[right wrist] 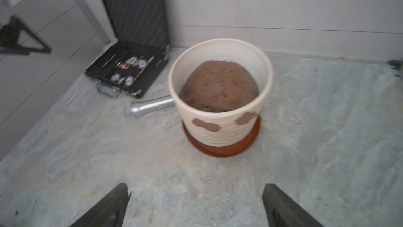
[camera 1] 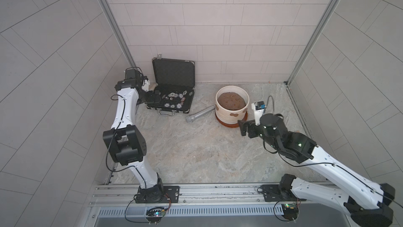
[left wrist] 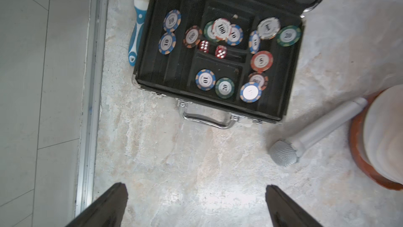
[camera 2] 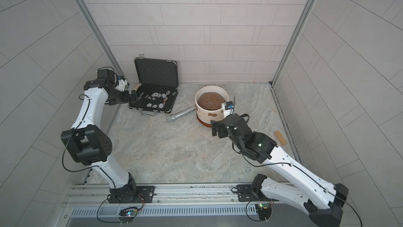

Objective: Scrub the dried mud off the ceramic pot
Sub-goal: Adjust the distractor at the center of the board.

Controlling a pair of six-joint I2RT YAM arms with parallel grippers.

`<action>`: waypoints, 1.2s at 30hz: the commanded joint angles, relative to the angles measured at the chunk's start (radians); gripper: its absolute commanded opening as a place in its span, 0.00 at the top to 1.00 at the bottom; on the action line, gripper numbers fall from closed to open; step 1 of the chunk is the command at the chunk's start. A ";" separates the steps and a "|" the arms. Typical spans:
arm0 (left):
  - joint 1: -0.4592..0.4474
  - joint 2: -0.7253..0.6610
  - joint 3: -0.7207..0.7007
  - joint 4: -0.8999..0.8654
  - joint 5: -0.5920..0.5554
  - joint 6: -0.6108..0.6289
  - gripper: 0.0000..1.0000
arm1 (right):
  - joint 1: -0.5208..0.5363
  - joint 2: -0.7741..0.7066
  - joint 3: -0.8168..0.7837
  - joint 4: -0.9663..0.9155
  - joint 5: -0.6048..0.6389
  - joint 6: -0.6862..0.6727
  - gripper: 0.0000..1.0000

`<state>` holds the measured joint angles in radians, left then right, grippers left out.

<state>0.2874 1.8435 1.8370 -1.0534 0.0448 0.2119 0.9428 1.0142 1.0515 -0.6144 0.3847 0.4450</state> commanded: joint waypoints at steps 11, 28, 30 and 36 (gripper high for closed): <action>0.104 0.497 0.472 0.071 -0.037 0.038 0.42 | 0.376 0.418 0.273 0.129 0.083 -0.118 0.00; 0.092 0.775 0.663 0.315 -0.004 -0.014 0.24 | 0.386 0.424 0.269 0.229 0.097 -0.072 0.00; 0.085 0.804 0.682 0.294 0.000 -0.016 0.25 | 0.386 0.422 0.272 0.233 0.104 -0.066 0.00; 0.063 0.855 0.682 0.197 -0.033 -0.048 0.43 | 0.385 0.426 0.289 0.233 0.108 -0.059 0.00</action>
<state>0.3664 2.6732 2.5107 -0.7761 -0.0044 0.1860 1.3239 1.4441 1.3094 -0.3893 0.4740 0.3717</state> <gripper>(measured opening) 0.579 0.999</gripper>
